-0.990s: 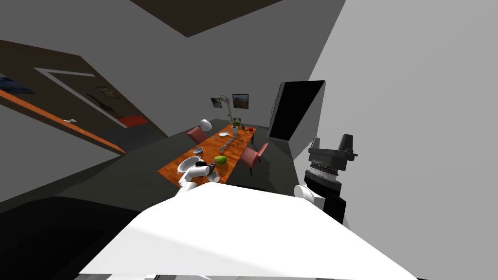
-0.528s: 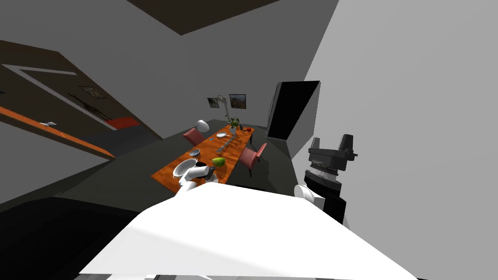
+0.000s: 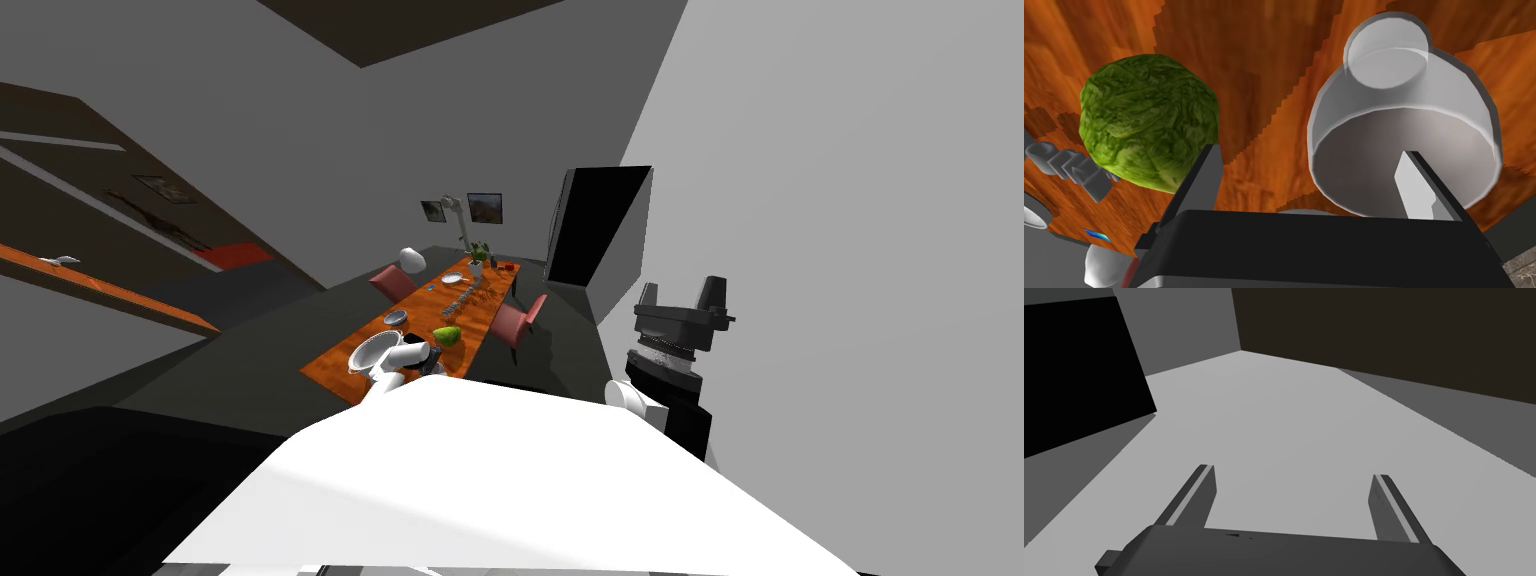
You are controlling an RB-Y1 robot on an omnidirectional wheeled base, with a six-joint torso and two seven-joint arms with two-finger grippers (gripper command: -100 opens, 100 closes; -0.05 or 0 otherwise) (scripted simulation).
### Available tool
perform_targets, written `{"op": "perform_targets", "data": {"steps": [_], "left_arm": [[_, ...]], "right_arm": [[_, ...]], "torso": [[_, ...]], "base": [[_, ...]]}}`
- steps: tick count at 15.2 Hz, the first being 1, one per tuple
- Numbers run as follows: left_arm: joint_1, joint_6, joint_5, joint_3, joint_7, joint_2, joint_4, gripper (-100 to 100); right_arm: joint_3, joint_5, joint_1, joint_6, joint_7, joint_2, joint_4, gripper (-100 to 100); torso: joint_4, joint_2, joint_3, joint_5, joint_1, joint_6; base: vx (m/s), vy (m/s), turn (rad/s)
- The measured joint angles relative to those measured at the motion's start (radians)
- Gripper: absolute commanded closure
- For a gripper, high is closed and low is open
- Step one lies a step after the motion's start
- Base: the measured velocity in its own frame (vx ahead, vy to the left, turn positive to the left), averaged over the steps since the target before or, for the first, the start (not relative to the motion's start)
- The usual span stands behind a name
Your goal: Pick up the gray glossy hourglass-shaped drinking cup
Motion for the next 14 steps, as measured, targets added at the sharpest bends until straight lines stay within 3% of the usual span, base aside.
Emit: {"op": "perform_targets", "data": {"steps": [4, 5, 10, 14], "left_arm": [[-0.015, -0.052, -0.015, -0.016, 0.01, -0.012, 0.058, -100], [-0.016, -0.057, -0.016, -0.017, 0.011, -0.013, 0.062, 100], [-0.016, -0.057, -0.016, -0.017, 0.012, -0.013, 0.062, 100], [-0.002, -0.009, -0.003, -0.002, 0.003, -0.002, 0.005, 100]], "right_arm": [[0.0, 0.0, 0.0, 0.0, 0.0, 0.0, 0.0, 0], [0.0, 0.0, 0.0, 0.0, 0.0, 0.0, 0.0, 0], [0.0, 0.0, 0.0, 0.0, 0.0, 0.0, 0.0, 0], [0.0, 0.0, 0.0, 0.0, 0.0, 0.0, 0.0, 0]], "torso": [[0.0, 0.0, 0.0, 0.0, 0.001, 0.0], [0.0, 0.001, 0.0, 0.0, 0.0, 0.0], [0.0, 0.0, 0.0, 0.0, -0.001, 0.001], [0.001, 0.001, 0.001, -0.002, -0.005, 0.001]], "base": [[0.001, 0.03, -0.021], [0.0, 0.008, -0.002], [-0.001, -0.003, 0.008], [0.001, -0.036, 0.031]]}}
